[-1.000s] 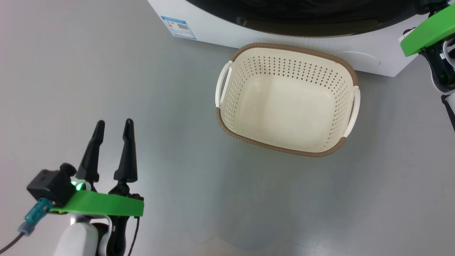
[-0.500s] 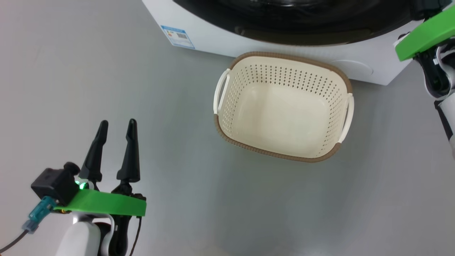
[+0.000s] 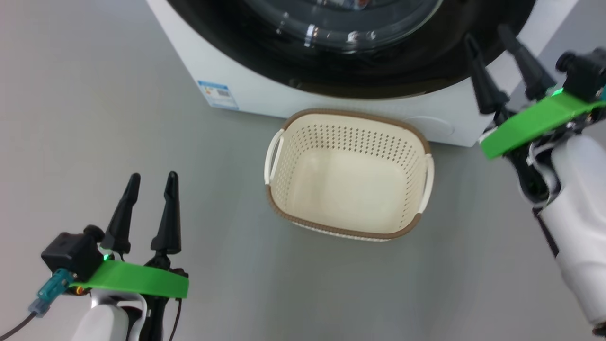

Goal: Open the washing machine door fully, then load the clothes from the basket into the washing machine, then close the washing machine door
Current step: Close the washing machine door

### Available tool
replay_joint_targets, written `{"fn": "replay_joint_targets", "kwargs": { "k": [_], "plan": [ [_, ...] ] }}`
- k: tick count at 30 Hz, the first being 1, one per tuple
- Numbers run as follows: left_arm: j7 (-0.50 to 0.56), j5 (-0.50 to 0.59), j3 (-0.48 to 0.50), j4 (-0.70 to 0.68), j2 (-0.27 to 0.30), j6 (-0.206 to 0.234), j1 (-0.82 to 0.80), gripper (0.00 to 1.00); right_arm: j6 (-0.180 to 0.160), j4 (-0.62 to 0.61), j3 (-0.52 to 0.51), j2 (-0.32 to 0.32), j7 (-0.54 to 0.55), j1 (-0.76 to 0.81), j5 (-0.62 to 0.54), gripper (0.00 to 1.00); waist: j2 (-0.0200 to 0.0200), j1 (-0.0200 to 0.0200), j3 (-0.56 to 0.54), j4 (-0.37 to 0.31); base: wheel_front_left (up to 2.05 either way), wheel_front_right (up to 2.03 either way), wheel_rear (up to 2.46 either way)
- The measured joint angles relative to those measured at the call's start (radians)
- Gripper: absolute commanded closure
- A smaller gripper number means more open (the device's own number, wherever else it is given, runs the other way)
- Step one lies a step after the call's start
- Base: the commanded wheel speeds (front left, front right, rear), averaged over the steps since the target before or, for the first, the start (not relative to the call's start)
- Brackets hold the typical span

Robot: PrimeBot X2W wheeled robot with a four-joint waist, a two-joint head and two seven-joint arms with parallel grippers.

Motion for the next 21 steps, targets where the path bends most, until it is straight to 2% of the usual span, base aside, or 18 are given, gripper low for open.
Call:
{"fn": "replay_joint_targets", "kwargs": {
  "k": [9,21],
  "plan": [
    [0.000,0.001,-0.001,0.016,0.029,0.000,0.028,0.00,0.000,-0.077,-0.027,0.034,0.000,0.172,0.000,0.00,0.0000,0.0000,-0.087,-0.085,0.00,0.00,0.00],
    [0.000,0.022,0.027,0.042,0.029,0.000,0.082,0.00,0.000,-0.169,-0.063,0.086,0.000,0.365,-0.013,0.00,0.0000,0.0000,-0.192,-0.217,0.00,0.00,0.00]
  ]
}}
